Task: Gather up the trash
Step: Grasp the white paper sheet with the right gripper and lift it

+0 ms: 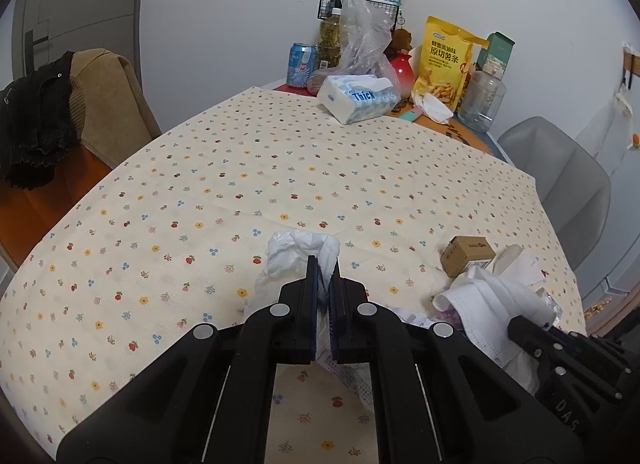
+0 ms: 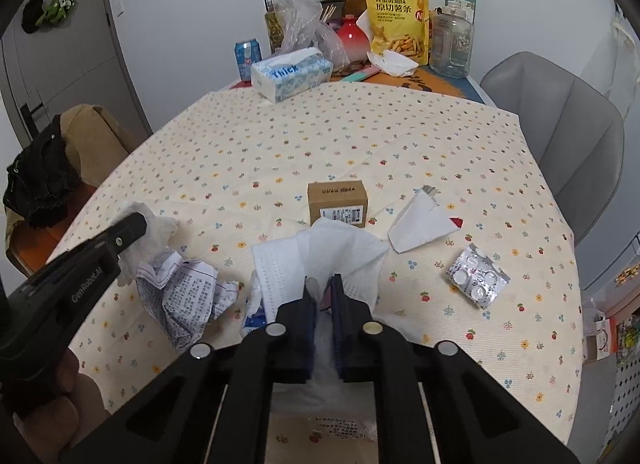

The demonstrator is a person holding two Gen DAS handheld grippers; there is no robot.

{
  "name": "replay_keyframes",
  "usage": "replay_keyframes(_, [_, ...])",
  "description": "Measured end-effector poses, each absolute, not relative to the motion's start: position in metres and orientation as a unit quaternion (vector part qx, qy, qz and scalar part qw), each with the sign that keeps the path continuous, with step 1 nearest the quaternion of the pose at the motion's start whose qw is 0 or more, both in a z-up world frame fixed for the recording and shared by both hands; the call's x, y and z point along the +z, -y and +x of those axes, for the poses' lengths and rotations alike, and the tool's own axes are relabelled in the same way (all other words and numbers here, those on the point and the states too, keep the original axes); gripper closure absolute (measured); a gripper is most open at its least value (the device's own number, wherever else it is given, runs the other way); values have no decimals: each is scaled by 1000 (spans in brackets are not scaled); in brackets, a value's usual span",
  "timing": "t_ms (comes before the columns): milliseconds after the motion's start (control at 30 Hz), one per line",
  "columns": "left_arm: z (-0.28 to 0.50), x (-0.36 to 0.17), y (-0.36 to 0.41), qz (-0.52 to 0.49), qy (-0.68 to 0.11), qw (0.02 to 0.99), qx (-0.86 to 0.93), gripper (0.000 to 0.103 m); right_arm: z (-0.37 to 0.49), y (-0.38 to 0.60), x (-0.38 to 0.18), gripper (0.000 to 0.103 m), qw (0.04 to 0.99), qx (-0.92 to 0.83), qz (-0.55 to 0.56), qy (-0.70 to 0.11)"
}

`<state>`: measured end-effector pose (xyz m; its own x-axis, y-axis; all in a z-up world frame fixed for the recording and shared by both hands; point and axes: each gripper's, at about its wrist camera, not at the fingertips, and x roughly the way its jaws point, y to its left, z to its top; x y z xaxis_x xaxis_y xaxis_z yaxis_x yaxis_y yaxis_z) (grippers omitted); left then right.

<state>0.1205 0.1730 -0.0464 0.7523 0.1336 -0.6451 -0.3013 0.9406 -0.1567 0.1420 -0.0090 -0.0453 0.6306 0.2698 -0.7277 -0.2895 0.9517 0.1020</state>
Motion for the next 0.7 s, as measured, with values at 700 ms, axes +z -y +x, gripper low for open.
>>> replay_keyframes(700, [98, -21, -136, -108, -312, 939, 94, 98, 103, 61, -34, 79, 903, 146, 10, -404])
